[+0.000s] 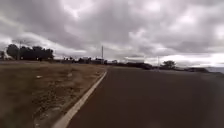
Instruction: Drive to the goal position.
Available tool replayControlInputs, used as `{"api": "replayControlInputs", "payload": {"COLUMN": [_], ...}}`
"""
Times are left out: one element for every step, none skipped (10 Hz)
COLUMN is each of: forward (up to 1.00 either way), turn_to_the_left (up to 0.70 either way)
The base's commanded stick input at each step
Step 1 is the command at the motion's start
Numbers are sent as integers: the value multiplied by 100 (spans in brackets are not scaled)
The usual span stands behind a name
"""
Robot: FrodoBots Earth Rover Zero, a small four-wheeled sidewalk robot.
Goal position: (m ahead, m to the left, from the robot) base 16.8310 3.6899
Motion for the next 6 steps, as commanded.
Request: {"api": "replayControlInputs", "payload": {"forward": [85,85,85,85,85,85], "turn_to_the_left": [-2,0,0,0,0,0]}}
